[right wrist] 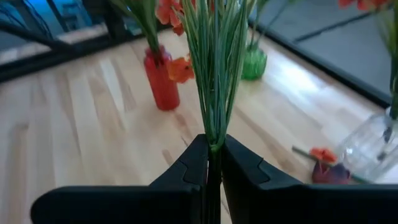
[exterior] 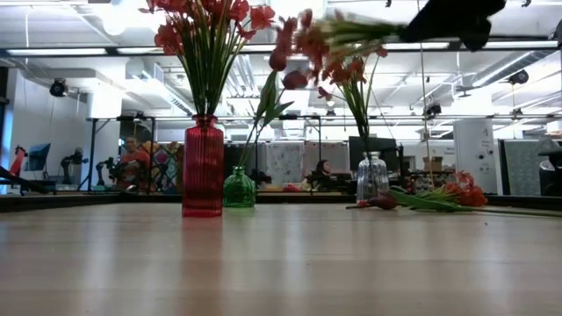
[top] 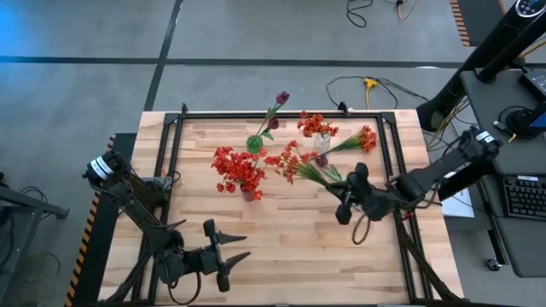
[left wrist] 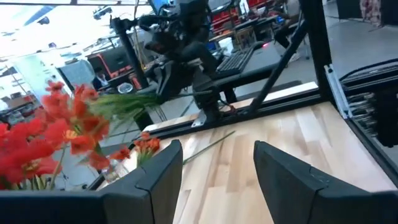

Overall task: Sort flowers into vase by color
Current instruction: Put the left orange flowers into the transparent vase

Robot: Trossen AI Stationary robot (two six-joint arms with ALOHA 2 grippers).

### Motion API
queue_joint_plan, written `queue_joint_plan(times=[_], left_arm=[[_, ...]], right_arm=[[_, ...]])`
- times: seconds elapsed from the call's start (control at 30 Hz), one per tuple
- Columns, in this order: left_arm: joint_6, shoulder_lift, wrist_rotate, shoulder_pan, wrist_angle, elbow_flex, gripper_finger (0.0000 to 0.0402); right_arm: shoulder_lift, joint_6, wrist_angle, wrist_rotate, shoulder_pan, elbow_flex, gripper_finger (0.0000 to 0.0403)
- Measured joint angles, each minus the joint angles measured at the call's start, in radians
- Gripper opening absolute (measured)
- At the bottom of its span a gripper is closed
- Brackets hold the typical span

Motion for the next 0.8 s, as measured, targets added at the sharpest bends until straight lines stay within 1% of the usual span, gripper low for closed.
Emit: queue_joint_plan(times=[0.1, 0.17, 0.27, 0.4, 0.47, 0.53, 0.63, 0.7, 0.77, 0.8], left_arm=[[0.008, 0.000, 0.046, 0.001, 0.004, 0.012, 0.0181], [0.009, 0.000, 0.084, 0.006, 0.005, 0.015, 0.0181], [0.008, 0.000, 0.119, 0.021, 0.038, 0.014, 0.0181], [0.000, 0.000, 0.122, 0.043, 0.080, 0.012, 0.0181], [0.000, 0.000, 0.141, 0.051, 0.093, 0.012, 0.0181], [0.006, 0.000, 0.182, 0.061, 0.100, 0.012, 0.0181], [0.017, 0.000, 0.230, 0.080, 0.131, 0.012, 0.0182], [0.028, 0.000, 0.256, 0.096, 0.155, 0.012, 0.0184], [0.042, 0.008, 0.299, 0.114, 0.196, 0.012, 0.0189], [0.053, 0.015, 0.324, 0.122, 0.220, 0.011, 0.0191]], right_arm=[[-0.015, -0.049, 0.060, 0.050, 0.045, 0.000, 0.0029], [-0.015, -0.109, 0.134, 0.074, 0.068, 0.000, 0.0029], [-0.002, -0.223, 0.269, 0.071, 0.095, 0.000, 0.0029], [0.007, -0.381, 0.444, 0.049, 0.144, 0.000, 0.0029], [0.011, -0.462, 0.540, 0.031, 0.172, 0.000, 0.0029], [0.024, -0.566, 0.654, -0.010, 0.194, -0.004, 0.0029], [0.071, -0.711, 0.866, -0.137, 0.201, -0.029, 0.0029], [0.122, -0.794, 1.025, -0.237, 0.196, -0.050, 0.0029], [0.184, -0.863, 1.144, -0.302, 0.186, -0.056, 0.0029], [0.214, -0.892, 1.193, -0.313, 0.182, -0.056, 0.0029]])
